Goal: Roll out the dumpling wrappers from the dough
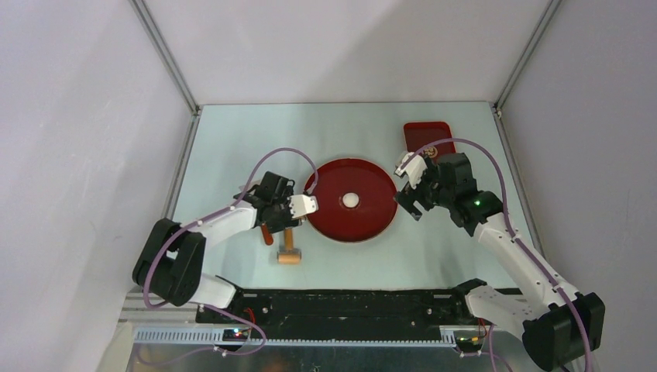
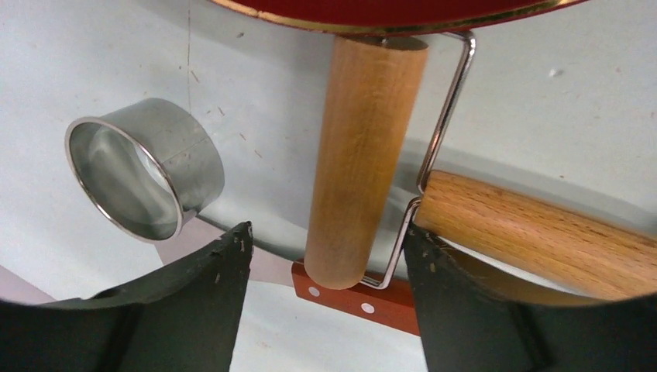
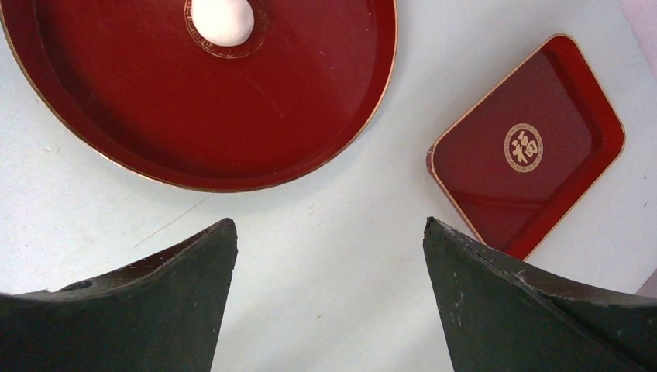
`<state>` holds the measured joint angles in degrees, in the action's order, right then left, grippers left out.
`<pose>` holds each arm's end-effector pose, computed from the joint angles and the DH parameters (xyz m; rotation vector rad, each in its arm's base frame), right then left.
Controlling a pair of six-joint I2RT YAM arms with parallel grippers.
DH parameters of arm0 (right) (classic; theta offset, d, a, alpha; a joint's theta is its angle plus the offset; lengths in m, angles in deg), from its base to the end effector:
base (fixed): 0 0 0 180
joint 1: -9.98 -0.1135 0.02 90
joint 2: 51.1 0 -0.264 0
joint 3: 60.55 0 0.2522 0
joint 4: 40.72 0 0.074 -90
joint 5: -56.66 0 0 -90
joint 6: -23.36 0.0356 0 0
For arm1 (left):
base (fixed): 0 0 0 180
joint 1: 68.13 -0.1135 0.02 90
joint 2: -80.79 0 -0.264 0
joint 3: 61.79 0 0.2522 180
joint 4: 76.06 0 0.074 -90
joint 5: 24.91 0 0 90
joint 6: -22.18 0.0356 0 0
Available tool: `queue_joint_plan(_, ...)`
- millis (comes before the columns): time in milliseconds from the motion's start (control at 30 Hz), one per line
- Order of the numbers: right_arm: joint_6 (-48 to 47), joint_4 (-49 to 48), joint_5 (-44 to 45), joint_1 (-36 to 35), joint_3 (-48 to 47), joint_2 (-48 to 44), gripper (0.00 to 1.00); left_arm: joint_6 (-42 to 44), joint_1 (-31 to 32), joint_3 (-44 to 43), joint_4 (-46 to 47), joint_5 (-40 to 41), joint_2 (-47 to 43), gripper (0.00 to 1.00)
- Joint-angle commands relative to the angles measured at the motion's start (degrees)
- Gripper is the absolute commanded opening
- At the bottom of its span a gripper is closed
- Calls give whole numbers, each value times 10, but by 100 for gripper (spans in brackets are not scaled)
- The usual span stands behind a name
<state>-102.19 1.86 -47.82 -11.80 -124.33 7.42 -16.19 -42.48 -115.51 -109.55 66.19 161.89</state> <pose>0.2006 0.0897 0.2960 -1.1755 1.8620 0.1467 0.2315 -0.1104 0.1626 1.6463 2.0699 0.1792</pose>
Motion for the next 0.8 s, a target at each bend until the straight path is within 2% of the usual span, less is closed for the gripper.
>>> queue_joint_plan(0,5,-17,-12,-1,0,-13,92,21,1,-11,5,-35,8,71)
queue_joint_plan(33,5,-17,-12,-1,0,-15,92,24,1,-11,2,-40,9,69)
queue_joint_plan(67,5,-17,-13,-2,0,-16,92,25,1,-12,-2,-42,12,61)
queue_joint_plan(100,5,-18,-13,-2,0,-17,92,27,1,-11,-6,-46,15,58)
queue_joint_plan(167,5,-17,-14,-2,0,-17,92,28,1,-10,-9,-49,18,36)
queue_joint_plan(200,5,-17,-15,-2,0,-17,92,27,2,-11,-11,-49,19,14)
queue_joint_plan(267,3,-19,-16,-3,0,-18,92,18,1,-15,-15,-43,20,2)
queue_joint_plan(567,13,-12,-28,-35,-27,-14,93,-20,-25,-32,-40,-31,-76,0)
queue_joint_plan(667,12,-13,-16,-49,-30,-6,93,-38,-25,-38,-41,-44,-83,1)
queue_joint_plan(733,12,-11,-13,-54,-30,-2,93,-47,-25,-47,-40,-47,-70,4)
queue_joint_plan(767,12,-10,-12,-55,-30,-1,93,-53,-25,-51,-41,-47,-62,13)
